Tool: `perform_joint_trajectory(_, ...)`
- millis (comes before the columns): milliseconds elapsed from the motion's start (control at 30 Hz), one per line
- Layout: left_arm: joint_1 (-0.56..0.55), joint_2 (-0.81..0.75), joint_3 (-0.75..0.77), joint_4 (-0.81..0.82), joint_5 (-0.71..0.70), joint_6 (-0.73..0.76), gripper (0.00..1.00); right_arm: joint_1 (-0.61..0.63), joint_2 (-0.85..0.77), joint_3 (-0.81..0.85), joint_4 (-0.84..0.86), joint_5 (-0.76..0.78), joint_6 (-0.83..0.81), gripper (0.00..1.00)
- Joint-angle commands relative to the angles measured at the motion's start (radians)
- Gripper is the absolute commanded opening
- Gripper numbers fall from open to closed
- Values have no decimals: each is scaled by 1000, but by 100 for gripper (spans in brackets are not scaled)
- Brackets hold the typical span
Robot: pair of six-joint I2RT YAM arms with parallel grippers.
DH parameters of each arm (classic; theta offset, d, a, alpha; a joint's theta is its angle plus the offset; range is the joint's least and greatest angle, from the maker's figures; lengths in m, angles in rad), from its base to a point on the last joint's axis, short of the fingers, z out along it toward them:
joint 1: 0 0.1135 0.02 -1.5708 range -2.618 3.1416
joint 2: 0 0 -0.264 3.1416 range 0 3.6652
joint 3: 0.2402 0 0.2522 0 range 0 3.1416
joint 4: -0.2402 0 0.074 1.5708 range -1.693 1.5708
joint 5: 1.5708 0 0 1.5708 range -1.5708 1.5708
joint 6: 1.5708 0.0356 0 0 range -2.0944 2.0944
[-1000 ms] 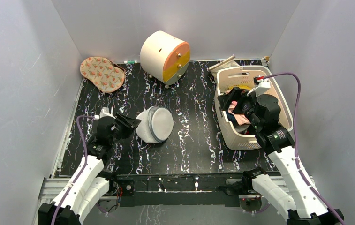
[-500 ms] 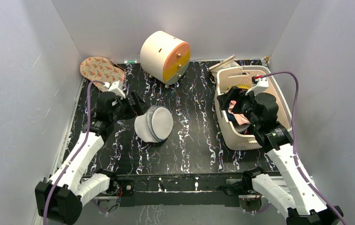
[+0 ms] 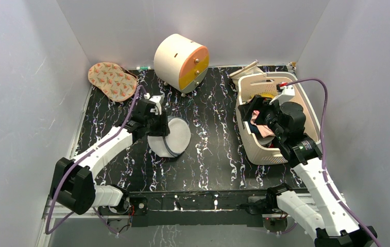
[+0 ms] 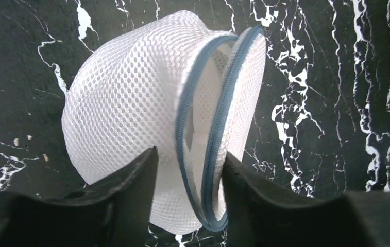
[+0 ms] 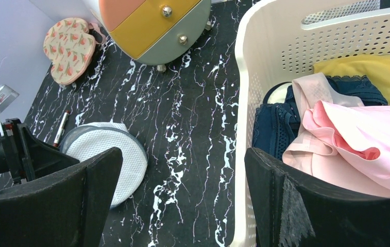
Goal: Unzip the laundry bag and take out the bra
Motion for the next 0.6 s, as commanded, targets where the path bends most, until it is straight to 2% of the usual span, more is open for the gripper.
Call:
perform_joint_trajectory(0, 89, -64, -115, 117, 109, -140, 38, -2, -30, 36, 23, 2, -3, 88)
perform_joint_trajectory(100, 173, -91, -242, 290, 294, -292, 25, -2, -47, 29, 26, 21, -10, 89)
perform_joint_trajectory(167, 195, -90, -296, 367, 350, -365, 13, -2, -47, 30, 28, 25, -11, 89)
perform_joint_trajectory(267, 202, -75, -359, 460, 391, -437, 8, -3, -44, 20, 39, 10, -6, 89)
perform_joint_trajectory(467, 205, -31, -417, 516, 421, -480, 7, -2, -37, 0, 48, -33, 13, 89)
perform_joint_trajectory(500, 205, -47, -422, 513, 413, -474, 9, -2, -37, 4, 42, -29, 10, 89)
perform_joint_trajectory(567, 205, -85, -416, 497, 399, -456, 20, -2, -41, 10, 36, -15, -1, 89)
